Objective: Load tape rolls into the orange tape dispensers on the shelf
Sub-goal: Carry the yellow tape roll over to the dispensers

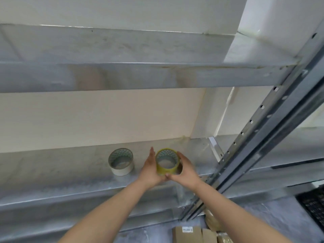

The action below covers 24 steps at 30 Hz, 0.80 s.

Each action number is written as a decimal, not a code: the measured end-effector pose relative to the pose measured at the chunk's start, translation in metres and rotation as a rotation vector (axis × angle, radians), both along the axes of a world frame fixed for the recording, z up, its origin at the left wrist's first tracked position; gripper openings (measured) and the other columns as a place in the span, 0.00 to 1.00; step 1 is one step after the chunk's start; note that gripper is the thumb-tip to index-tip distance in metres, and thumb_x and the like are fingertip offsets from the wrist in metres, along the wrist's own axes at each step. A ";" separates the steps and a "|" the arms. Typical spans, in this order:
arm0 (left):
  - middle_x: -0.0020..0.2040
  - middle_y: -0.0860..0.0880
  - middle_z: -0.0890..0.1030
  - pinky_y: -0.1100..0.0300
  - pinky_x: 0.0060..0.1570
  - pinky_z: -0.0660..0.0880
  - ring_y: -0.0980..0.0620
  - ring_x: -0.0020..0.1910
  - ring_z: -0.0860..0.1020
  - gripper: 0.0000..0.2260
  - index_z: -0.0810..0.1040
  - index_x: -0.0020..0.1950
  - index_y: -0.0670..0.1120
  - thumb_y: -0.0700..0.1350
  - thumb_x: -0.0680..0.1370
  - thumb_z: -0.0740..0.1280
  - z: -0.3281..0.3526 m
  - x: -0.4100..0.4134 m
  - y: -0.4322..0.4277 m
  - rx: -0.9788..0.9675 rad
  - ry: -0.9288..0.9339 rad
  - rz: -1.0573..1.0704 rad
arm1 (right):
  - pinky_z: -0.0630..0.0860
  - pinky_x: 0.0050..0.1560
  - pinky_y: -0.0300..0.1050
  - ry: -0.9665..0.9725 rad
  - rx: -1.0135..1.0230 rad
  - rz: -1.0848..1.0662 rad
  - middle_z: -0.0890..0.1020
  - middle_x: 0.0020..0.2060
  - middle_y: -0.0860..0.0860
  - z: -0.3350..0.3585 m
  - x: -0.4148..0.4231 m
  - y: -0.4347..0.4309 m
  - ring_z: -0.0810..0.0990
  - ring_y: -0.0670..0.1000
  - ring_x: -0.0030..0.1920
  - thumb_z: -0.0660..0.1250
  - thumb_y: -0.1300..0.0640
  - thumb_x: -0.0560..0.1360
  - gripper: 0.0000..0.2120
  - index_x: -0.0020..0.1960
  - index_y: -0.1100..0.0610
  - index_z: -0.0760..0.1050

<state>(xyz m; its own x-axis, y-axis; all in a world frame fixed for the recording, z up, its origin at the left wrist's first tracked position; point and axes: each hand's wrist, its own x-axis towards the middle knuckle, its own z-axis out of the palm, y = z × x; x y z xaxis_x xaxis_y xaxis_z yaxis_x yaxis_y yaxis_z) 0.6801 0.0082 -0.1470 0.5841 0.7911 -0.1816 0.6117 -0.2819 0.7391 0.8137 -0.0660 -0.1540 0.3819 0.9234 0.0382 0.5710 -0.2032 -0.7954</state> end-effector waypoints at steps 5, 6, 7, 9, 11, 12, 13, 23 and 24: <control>0.62 0.47 0.77 0.65 0.51 0.69 0.48 0.60 0.77 0.32 0.68 0.65 0.48 0.47 0.62 0.74 0.008 0.002 0.002 0.001 -0.072 0.082 | 0.77 0.57 0.51 0.156 0.040 -0.054 0.81 0.51 0.50 -0.003 0.001 0.004 0.80 0.50 0.53 0.77 0.54 0.57 0.29 0.55 0.51 0.73; 0.62 0.47 0.78 0.63 0.51 0.71 0.48 0.59 0.77 0.31 0.69 0.64 0.48 0.46 0.63 0.74 0.011 0.001 0.003 0.010 -0.085 0.087 | 0.77 0.56 0.53 0.183 0.043 -0.055 0.82 0.51 0.50 -0.003 0.000 0.005 0.80 0.49 0.53 0.77 0.54 0.57 0.29 0.56 0.51 0.73; 0.62 0.46 0.78 0.61 0.54 0.72 0.47 0.60 0.77 0.31 0.69 0.64 0.47 0.45 0.64 0.74 0.014 0.000 0.005 0.015 -0.103 0.090 | 0.78 0.56 0.53 0.201 0.049 -0.056 0.81 0.52 0.51 -0.002 0.000 0.007 0.80 0.49 0.53 0.78 0.54 0.57 0.29 0.57 0.51 0.73; 0.63 0.46 0.77 0.59 0.58 0.72 0.47 0.61 0.76 0.33 0.68 0.66 0.46 0.44 0.63 0.76 0.021 -0.003 0.008 0.031 -0.142 0.103 | 0.77 0.59 0.52 0.212 0.058 -0.055 0.80 0.56 0.52 0.003 0.000 0.012 0.79 0.50 0.56 0.78 0.53 0.59 0.33 0.61 0.54 0.71; 0.62 0.47 0.78 0.59 0.58 0.72 0.48 0.60 0.76 0.34 0.69 0.65 0.47 0.45 0.62 0.78 0.030 -0.007 0.012 0.054 -0.170 0.125 | 0.75 0.61 0.48 0.175 0.061 -0.043 0.78 0.58 0.51 0.012 0.000 0.019 0.77 0.50 0.59 0.79 0.53 0.59 0.36 0.64 0.55 0.69; 0.61 0.48 0.78 0.59 0.57 0.72 0.49 0.59 0.76 0.34 0.69 0.64 0.48 0.47 0.61 0.78 0.036 -0.009 0.015 0.069 -0.175 0.137 | 0.74 0.61 0.47 0.155 0.071 -0.030 0.78 0.58 0.50 0.019 -0.001 0.024 0.77 0.49 0.59 0.79 0.53 0.59 0.36 0.64 0.54 0.70; 0.61 0.49 0.78 0.60 0.56 0.72 0.49 0.58 0.77 0.34 0.69 0.63 0.49 0.48 0.61 0.78 0.042 -0.012 0.017 0.084 -0.175 0.155 | 0.74 0.60 0.45 0.141 0.084 -0.012 0.78 0.57 0.49 0.026 -0.002 0.029 0.77 0.49 0.58 0.79 0.53 0.59 0.35 0.63 0.53 0.70; 0.59 0.48 0.79 0.64 0.51 0.68 0.49 0.57 0.77 0.34 0.70 0.64 0.47 0.45 0.60 0.79 0.085 -0.106 0.028 0.246 -0.253 0.418 | 0.72 0.58 0.41 0.094 0.210 0.309 0.75 0.55 0.44 0.073 -0.078 0.081 0.75 0.45 0.56 0.78 0.49 0.58 0.34 0.61 0.48 0.69; 0.59 0.47 0.79 0.64 0.51 0.69 0.49 0.58 0.77 0.34 0.70 0.64 0.46 0.44 0.61 0.79 0.087 -0.121 0.026 0.256 -0.264 0.443 | 0.72 0.57 0.40 0.091 0.215 0.347 0.75 0.54 0.43 0.075 -0.092 0.085 0.74 0.45 0.56 0.78 0.49 0.58 0.34 0.61 0.47 0.69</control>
<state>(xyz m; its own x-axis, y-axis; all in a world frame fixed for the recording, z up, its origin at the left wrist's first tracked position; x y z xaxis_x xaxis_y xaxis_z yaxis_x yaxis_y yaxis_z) 0.5594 0.0338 -0.0597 0.1867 0.9701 0.1550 0.5161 -0.2311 0.8248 0.7221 0.0194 -0.0789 0.0601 0.9727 0.2242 0.5016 0.1648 -0.8493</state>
